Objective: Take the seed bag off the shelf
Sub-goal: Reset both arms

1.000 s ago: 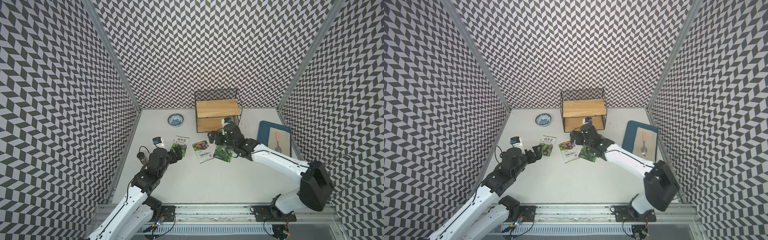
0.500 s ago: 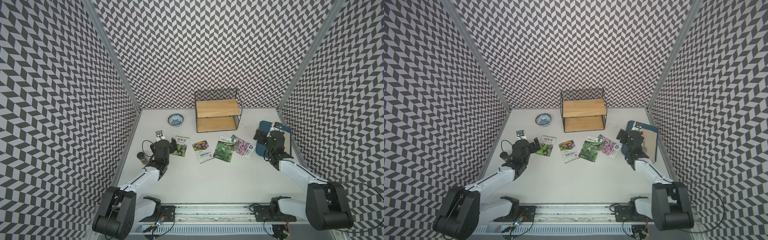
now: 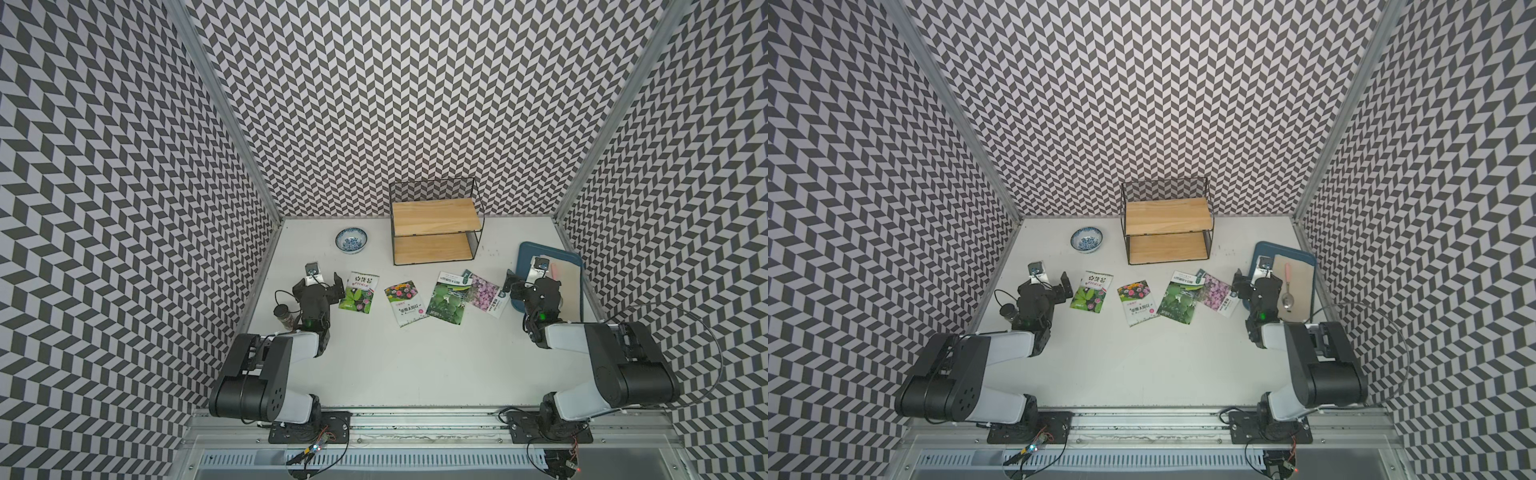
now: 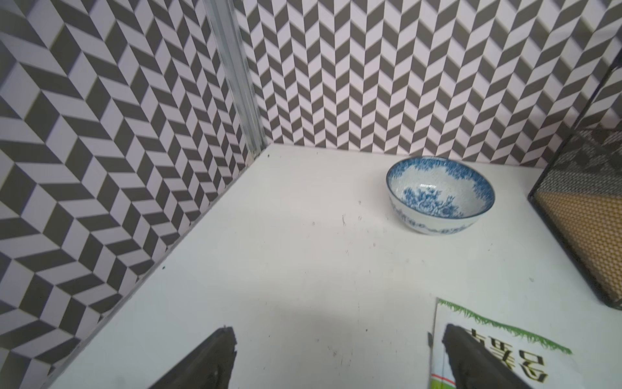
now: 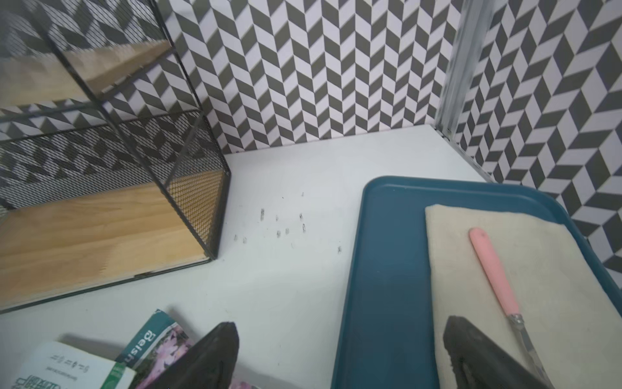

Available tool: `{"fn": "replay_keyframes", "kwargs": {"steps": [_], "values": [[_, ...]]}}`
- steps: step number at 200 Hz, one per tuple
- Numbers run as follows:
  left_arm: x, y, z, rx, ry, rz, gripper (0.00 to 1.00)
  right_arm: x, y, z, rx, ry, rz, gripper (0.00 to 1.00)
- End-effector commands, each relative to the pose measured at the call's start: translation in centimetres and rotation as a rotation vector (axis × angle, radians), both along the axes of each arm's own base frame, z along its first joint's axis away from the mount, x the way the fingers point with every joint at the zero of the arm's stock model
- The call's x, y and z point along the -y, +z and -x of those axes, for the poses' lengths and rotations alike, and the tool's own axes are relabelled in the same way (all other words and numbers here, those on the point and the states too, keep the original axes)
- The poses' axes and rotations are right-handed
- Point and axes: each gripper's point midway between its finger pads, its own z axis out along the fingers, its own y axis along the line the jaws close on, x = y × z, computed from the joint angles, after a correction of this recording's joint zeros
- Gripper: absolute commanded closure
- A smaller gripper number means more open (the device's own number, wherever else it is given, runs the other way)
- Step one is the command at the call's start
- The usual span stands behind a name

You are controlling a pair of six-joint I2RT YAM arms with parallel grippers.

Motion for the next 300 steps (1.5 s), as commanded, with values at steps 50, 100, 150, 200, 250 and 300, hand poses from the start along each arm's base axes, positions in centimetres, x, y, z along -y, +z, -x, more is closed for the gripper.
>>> {"fn": "replay_keyframes", "kwargs": {"steps": [50,100,150,200,250,300], "values": [[0.2,2.0,0.8,0.184,-0.078,-0.006,0.00,-2.7,4.1,4.4,0.320,0.166,0.061,0.00],[0.4,2.0,0.7,0.176,-0.076,-0.015,0.00,-2.6,3.1,2.8,0.250,0.161,0.057,0.00],[0.4,2.0,0.6,0.177,-0.078,-0.014,0.00,-2.6,3.4,1.8,0.226,0.159,0.055,0.00],[0.4,2.0,0.6,0.175,-0.077,-0.014,0.00,-2.6,3.5,1.8,0.231,0.160,0.055,0.00],[0.4,2.0,0.6,0.176,-0.077,-0.014,0.00,-2.6,3.4,1.8,0.231,0.160,0.055,0.01],[0.4,1.8,0.4,0.166,-0.079,-0.015,0.00,-2.6,3.4,1.8,0.230,0.158,0.053,0.01]]}}
